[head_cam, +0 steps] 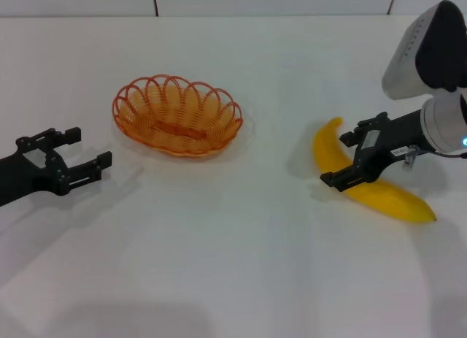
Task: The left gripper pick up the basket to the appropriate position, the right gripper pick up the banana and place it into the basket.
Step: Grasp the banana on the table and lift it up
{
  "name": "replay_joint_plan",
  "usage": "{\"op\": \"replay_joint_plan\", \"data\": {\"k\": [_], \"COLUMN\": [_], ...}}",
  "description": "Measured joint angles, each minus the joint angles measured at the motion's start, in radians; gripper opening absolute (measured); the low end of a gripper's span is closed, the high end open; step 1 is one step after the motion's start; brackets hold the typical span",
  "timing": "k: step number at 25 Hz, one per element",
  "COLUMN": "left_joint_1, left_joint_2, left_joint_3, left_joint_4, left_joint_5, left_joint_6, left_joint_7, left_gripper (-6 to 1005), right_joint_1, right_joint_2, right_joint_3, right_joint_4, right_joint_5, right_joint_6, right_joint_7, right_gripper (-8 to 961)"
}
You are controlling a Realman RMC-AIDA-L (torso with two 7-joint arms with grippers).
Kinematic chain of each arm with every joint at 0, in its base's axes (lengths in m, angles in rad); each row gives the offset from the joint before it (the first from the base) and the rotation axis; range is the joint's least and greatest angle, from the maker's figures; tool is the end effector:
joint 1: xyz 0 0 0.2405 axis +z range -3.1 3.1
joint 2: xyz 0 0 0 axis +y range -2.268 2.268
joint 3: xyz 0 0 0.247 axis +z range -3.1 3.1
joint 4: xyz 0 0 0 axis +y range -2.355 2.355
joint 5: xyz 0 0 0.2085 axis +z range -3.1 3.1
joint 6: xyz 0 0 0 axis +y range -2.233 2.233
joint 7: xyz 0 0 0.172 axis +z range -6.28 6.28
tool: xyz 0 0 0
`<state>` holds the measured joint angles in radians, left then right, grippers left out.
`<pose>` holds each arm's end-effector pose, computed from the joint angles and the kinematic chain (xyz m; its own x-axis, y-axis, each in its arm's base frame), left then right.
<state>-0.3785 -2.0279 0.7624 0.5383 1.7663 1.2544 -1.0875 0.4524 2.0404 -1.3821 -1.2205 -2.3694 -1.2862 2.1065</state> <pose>-0.3233 0.3329 -0.0049 0.8278 0.2832 0.4844 0.5197 -0.7123 -0.4717 0.2316 0.3557 -0.0288 0.8907 -0.4406 0.1121 -0.3710 -0.8469 -0.3810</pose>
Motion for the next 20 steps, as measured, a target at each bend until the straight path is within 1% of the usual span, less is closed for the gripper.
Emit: {"op": "replay_joint_plan", "data": {"k": [5,11,20], "left_joint_1": [-0.001,-0.002,-0.002], "left_joint_2": [0.000,0.000,0.000], "left_joint_3": [0.003,0.003,0.003], "left_joint_4": [0.000,0.001,0.002], "left_joint_5": [0.000,0.001,0.002], "left_joint_6": [-0.001,0.002,0.007], "left_joint_7": [0.000,0.000,0.000], "left_gripper": [786,786,785], "right_joint_1": [0.011,0.026,0.047], "right_joint_2": [0.002,-0.001,0.000], "right_joint_3": [-0.011,-0.030,-0.068], "right_joint_4": [0.012,0.029,0.053], "right_joint_5": [-0.052,-0.055,-0.080], "right_joint_6": [0.016,0.014,0.015], "right_joint_7": [0.033,0.045,0.068], "right_gripper": [873,864,851]}}
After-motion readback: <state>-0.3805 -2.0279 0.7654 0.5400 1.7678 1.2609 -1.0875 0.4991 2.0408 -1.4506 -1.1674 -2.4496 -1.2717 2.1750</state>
